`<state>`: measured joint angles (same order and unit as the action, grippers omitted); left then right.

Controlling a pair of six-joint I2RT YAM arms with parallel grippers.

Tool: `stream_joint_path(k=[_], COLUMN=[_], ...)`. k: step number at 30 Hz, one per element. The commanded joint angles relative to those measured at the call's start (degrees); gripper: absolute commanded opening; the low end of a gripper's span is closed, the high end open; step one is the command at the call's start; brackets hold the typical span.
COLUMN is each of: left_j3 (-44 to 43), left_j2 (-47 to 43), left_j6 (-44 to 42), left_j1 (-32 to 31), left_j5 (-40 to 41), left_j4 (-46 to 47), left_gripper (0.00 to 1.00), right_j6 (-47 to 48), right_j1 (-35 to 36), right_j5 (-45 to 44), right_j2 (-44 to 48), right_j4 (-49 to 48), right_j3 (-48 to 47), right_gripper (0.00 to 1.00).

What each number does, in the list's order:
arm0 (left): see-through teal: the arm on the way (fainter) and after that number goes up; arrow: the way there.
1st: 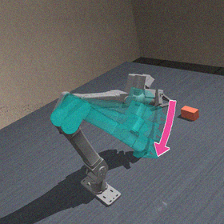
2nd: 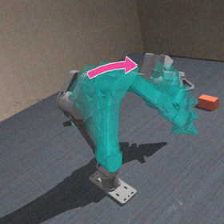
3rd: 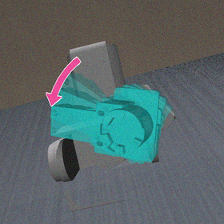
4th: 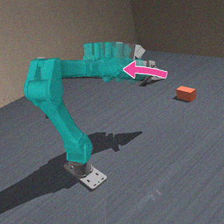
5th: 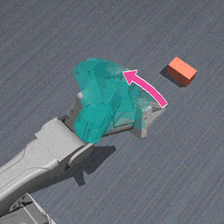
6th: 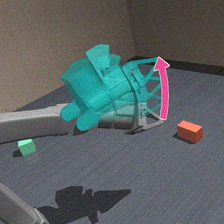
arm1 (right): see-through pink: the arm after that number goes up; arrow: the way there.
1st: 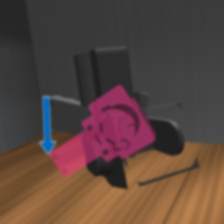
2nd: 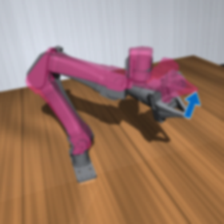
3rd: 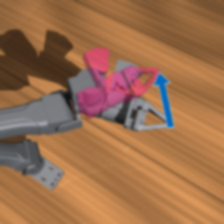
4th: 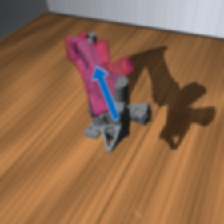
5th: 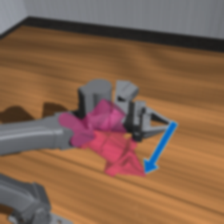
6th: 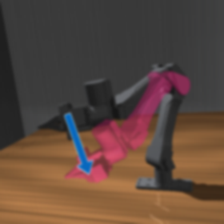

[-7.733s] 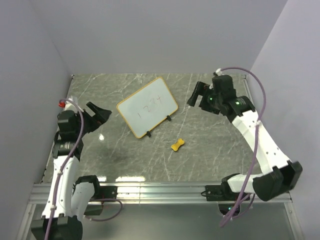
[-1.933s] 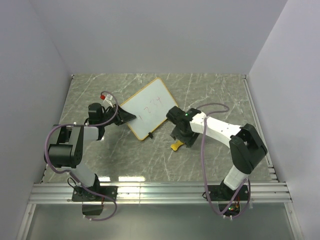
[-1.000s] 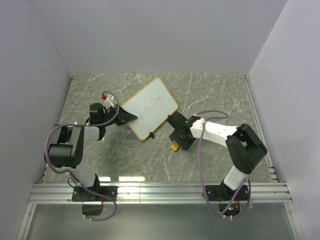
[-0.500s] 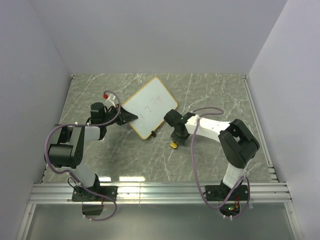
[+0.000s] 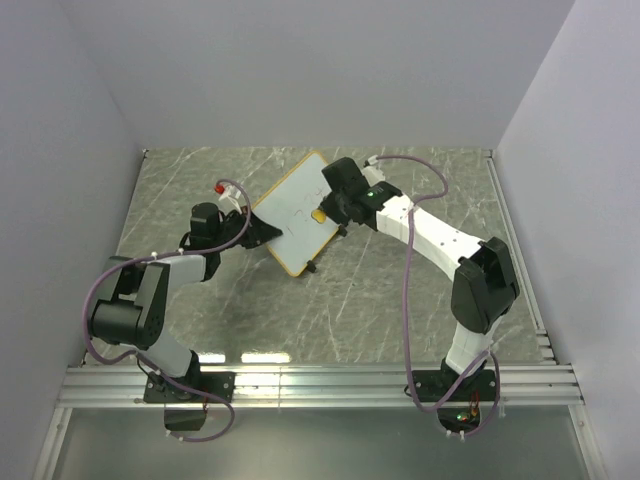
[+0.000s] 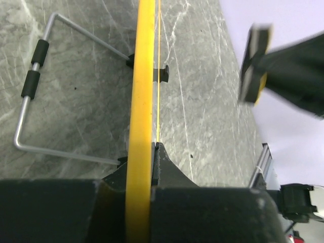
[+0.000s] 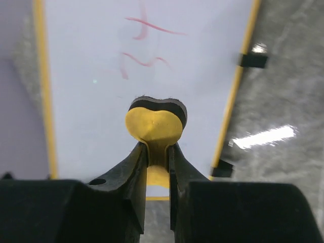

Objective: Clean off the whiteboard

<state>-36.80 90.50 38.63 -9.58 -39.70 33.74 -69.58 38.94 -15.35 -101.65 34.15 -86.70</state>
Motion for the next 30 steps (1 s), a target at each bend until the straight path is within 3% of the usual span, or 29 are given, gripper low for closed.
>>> stream_joint_path(k=[1, 4, 9, 14, 24, 30], left_j3=[4.0, 7.52, 6.65, 8.49, 7.97, 8.14], left_j2=[1.87, 3.28, 4.86, 4.86, 5.66, 4.95], left_j6=[-0.32, 2.85, 1.53, 1.27, 0.3, 0.13], left_j1=[-1.31, -1.31, -1.31, -1.31, -1.67, -1.93], left_j5=[6.65, 6.92, 10.25, 12.19, 14.13, 14.21], left_j4=[-2.75, 2.55, 1.95, 3.18, 2.74, 2.21], left_gripper=[0.0, 0.0, 0.0, 0.0, 0.0, 0.0], right_j6=[1.64, 1.55, 0.59, -0.38, -0.2, 1.2], right_j1=[-0.79, -0.88, -0.88, -0.53, 4.47, 6.32], right_j5=[1.02, 3.74, 9.81, 13.67, 15.18, 15.09], right_j2=[-1.44, -4.43, -7.77, -10.15, -7.08, -3.04], right_j4=[-6.54, -9.97, -20.25, -24.03, -26.77, -26.42], right_j3=[-3.91, -6.19, -5.24, -4.8, 5.74, 17.95], right_gripper=[0.0, 0.0, 0.0, 0.0, 0.0, 0.0])
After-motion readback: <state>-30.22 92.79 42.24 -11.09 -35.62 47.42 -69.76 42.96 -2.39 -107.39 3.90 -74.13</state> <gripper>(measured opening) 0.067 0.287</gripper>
